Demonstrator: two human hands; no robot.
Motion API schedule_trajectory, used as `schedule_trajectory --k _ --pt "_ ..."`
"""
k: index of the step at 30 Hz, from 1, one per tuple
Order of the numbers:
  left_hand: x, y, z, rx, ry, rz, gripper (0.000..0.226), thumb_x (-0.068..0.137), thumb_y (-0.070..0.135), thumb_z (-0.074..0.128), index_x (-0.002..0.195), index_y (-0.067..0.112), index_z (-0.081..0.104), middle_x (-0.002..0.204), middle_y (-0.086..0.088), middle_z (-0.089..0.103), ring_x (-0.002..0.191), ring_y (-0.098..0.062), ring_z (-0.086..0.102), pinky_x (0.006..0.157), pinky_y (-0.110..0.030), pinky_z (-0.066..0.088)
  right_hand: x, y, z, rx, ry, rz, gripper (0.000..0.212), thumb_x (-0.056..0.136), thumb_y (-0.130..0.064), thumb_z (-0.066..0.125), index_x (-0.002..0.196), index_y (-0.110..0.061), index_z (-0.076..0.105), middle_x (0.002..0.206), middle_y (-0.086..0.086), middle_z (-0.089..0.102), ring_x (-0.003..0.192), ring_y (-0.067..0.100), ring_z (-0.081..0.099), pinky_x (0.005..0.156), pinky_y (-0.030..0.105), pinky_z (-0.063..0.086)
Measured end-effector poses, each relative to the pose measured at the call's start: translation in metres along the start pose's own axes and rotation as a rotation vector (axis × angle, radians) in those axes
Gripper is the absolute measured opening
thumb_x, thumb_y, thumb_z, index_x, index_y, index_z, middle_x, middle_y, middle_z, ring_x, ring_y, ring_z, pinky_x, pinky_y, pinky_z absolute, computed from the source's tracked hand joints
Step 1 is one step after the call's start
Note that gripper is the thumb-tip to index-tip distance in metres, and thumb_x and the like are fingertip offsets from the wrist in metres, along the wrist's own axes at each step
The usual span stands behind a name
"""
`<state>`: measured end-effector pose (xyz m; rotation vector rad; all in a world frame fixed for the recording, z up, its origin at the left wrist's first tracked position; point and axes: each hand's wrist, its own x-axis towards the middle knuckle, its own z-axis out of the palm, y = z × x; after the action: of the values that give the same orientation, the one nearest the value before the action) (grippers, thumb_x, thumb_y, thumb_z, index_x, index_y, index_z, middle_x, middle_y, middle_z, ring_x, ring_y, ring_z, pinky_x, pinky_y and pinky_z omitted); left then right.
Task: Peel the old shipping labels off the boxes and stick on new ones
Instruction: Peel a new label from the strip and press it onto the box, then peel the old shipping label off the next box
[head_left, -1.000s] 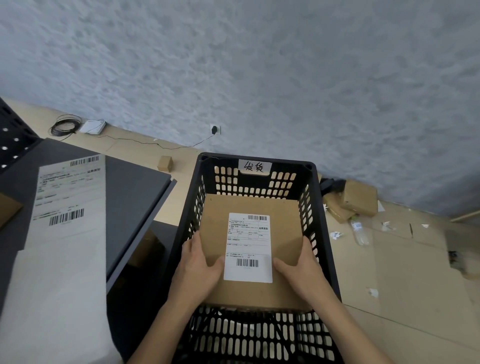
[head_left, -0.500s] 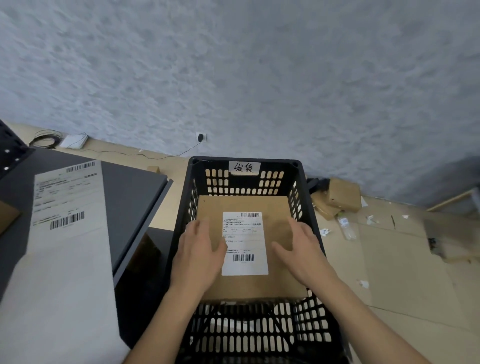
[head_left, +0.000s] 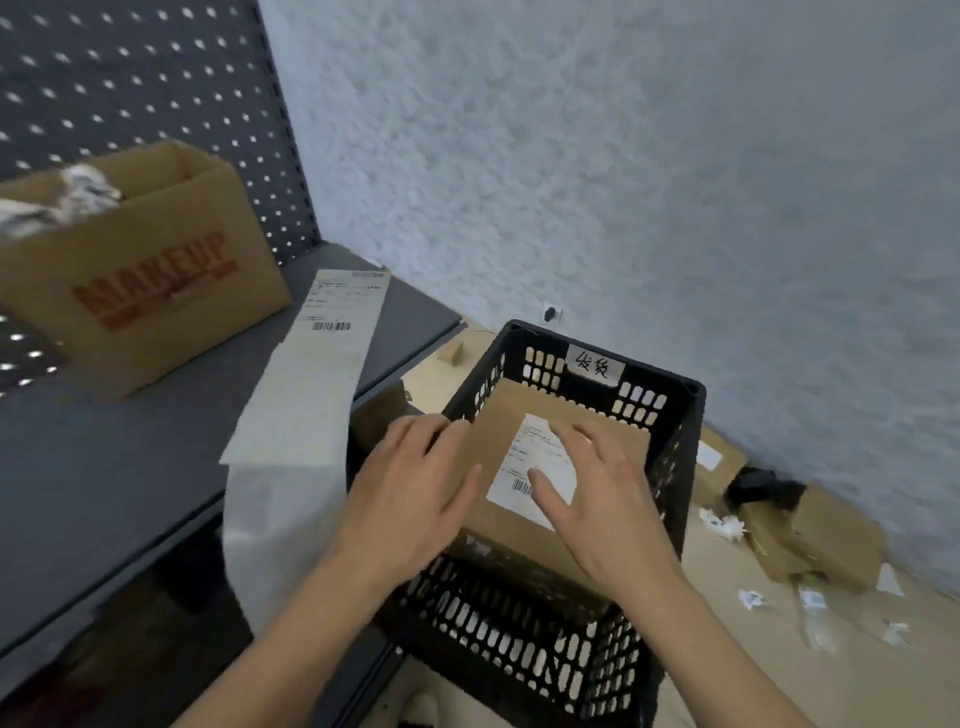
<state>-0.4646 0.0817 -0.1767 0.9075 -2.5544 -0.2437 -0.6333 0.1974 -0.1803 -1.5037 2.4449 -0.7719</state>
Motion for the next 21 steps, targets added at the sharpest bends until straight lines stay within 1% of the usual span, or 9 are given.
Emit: schedule_trajectory --k 2,4,6,8,11,16,21 --pt "-0.026 0.001 -0.024 0.063 0.097 -0.058 0.043 0.095 0.040 0.048 0.124 0.012 0.061 0.119 -0.004 0.062 0.114 -0.023 0.053 0.091 -0.038 0.050 -0.004 -0.016 0.001 0.093 -0.027 -0.117 0.051 0.097 -0.051 0.045 0.145 -0.034 0.039 0.147 -0.010 0.035 0.134 0.013 0.036 0.109 0.036 0.039" --pt "-0.055 -0.004 -0.048 0.150 0.198 -0.144 0.041 0.094 0.037 0.051 0.119 0.008 0.065 0.115 -0.007 0.065 0.109 -0.026 0.057 0.089 -0.041 0.050 -0.008 -0.036 0.008 0.126 -0.014 -0.234 0.049 0.097 -0.052 0.044 0.140 -0.031 0.047 0.140 -0.009 0.044 0.130 0.011 0.040 0.108 0.036 0.040" --pt "-0.086 -0.015 -0.070 0.240 0.259 -0.269 0.041 0.095 0.037 0.049 0.117 0.007 0.067 0.113 -0.008 0.066 0.107 -0.029 0.057 0.088 -0.044 0.048 -0.015 -0.060 0.018 0.143 -0.018 -0.341 0.047 0.096 -0.050 0.048 0.136 -0.026 0.053 0.133 -0.007 0.053 0.124 0.011 0.046 0.106 0.031 0.041" --pt "-0.118 -0.026 -0.092 0.300 0.297 -0.392 0.045 0.096 0.041 0.045 0.117 0.008 0.067 0.113 -0.009 0.066 0.107 -0.031 0.056 0.087 -0.046 0.046 -0.023 -0.089 0.026 0.157 -0.047 -0.429 0.049 0.096 -0.052 0.046 0.134 -0.024 0.055 0.131 -0.004 0.056 0.123 0.013 0.048 0.104 0.030 0.042" --pt "-0.165 -0.044 -0.126 0.337 0.381 -0.523 0.051 0.097 0.047 0.041 0.120 0.008 0.065 0.116 -0.009 0.064 0.111 -0.032 0.052 0.090 -0.046 0.043 -0.035 -0.135 0.037 0.188 -0.106 -0.541 0.057 0.093 -0.060 0.038 0.136 -0.024 0.052 0.132 -0.003 0.054 0.123 0.013 0.046 0.104 0.033 0.041" --pt "-0.247 -0.072 -0.181 0.388 0.541 -0.682 0.058 0.097 0.052 0.035 0.124 0.009 0.062 0.120 -0.008 0.059 0.116 -0.034 0.048 0.096 -0.048 0.041 -0.058 -0.222 0.064 0.243 -0.179 -0.748 0.059 0.093 -0.061 0.038 0.137 -0.024 0.051 0.131 -0.006 0.053 0.123 0.010 0.045 0.103 0.032 0.041" --pt "-0.336 -0.105 -0.237 0.419 0.697 -0.829 0.055 0.096 0.051 0.036 0.125 0.011 0.061 0.119 -0.005 0.057 0.112 -0.028 0.046 0.094 -0.042 0.040 -0.090 -0.321 0.097 0.293 -0.286 -0.885 0.062 0.091 -0.066 0.036 0.141 -0.030 0.045 0.135 -0.014 0.046 0.126 0.008 0.042 0.105 0.034 0.040"
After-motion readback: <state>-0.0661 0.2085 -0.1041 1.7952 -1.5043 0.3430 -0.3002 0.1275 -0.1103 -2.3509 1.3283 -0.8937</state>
